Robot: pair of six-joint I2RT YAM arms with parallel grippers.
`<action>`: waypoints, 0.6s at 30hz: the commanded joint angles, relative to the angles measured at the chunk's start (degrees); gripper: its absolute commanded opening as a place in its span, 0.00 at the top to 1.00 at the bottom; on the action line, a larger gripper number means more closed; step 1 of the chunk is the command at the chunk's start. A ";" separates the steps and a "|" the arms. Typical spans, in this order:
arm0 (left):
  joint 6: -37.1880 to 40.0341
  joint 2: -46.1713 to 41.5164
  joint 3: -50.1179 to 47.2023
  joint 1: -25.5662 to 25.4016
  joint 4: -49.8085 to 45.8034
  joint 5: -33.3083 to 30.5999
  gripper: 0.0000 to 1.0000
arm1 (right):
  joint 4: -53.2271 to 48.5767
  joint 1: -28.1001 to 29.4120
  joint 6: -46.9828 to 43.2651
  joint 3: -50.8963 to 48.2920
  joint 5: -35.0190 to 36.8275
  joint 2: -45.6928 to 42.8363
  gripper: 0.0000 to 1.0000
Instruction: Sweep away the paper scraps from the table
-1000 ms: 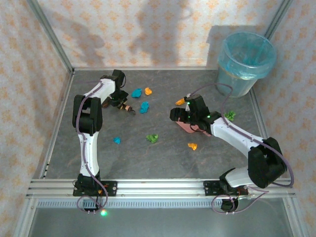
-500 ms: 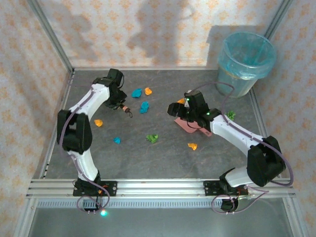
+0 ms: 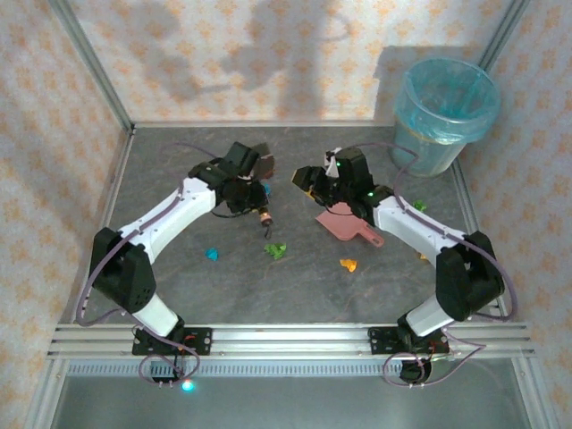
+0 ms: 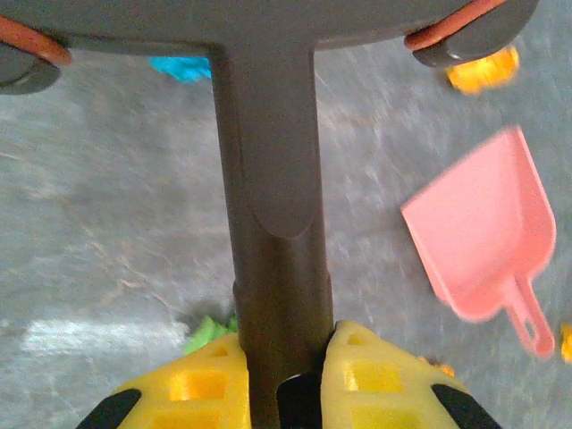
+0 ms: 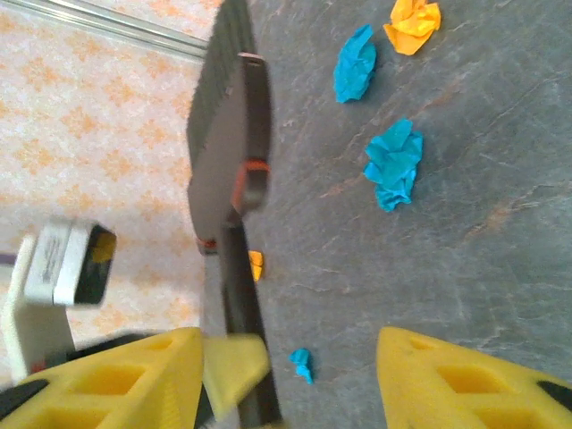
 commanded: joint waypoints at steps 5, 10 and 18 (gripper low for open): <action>5.10 -3.31 -2.63 -3.81 4.60 5.58 1.00 | 2.76 -0.25 1.22 1.02 -1.63 1.02 0.53; 4.57 -3.00 -2.78 -4.52 6.20 9.63 1.00 | 3.95 -0.78 1.71 -0.44 -1.02 0.93 0.54; 4.92 -3.68 -2.05 -5.91 7.27 12.26 1.00 | 5.76 -2.25 3.22 -2.21 -0.87 0.21 0.54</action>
